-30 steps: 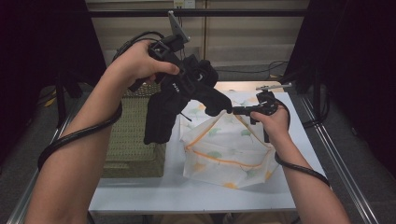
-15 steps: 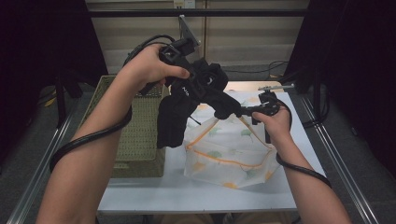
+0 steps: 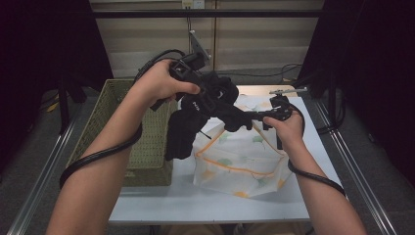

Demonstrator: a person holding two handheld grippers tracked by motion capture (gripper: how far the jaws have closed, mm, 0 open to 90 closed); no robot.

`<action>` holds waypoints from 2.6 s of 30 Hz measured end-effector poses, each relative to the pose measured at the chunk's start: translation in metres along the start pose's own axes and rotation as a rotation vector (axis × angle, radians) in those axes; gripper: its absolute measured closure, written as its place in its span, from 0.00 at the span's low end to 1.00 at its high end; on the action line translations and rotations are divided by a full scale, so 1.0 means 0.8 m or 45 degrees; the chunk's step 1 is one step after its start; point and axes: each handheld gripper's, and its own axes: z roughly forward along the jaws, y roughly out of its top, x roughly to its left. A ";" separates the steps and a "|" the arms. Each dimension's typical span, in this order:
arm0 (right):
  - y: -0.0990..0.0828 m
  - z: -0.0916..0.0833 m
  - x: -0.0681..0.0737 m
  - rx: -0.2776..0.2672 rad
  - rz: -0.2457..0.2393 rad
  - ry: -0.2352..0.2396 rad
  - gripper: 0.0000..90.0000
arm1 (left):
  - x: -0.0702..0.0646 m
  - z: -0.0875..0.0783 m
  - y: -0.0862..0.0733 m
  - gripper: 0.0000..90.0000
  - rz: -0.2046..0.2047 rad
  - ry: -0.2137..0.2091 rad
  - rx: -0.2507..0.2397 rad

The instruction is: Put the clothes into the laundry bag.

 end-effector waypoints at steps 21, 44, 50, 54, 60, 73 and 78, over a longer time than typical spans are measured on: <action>0.004 -0.001 0.004 -0.010 -0.004 -0.007 1.00 | 0.002 0.039 -0.016 0.62 0.009 0.033 -0.006; 0.005 0.001 0.009 -0.029 -0.002 -0.023 1.00 | 0.002 0.101 -0.045 0.62 0.015 0.003 -0.051; 0.006 0.001 0.008 -0.036 0.006 -0.032 1.00 | -0.001 0.111 -0.047 0.62 0.023 -0.013 -0.045; 0.006 0.002 0.008 -0.039 0.008 -0.034 1.00 | -0.004 0.115 -0.048 0.62 0.052 -0.028 -0.010; 0.005 0.003 0.008 -0.037 0.015 -0.034 1.00 | -0.006 0.125 -0.049 0.61 0.054 -0.054 0.004; 0.006 0.005 0.010 -0.040 0.011 -0.026 1.00 | 0.006 0.166 -0.047 0.61 0.014 -0.051 -0.024; 0.006 0.006 0.012 -0.039 0.012 -0.020 1.00 | 0.017 0.181 -0.046 0.60 -0.030 -0.023 -0.038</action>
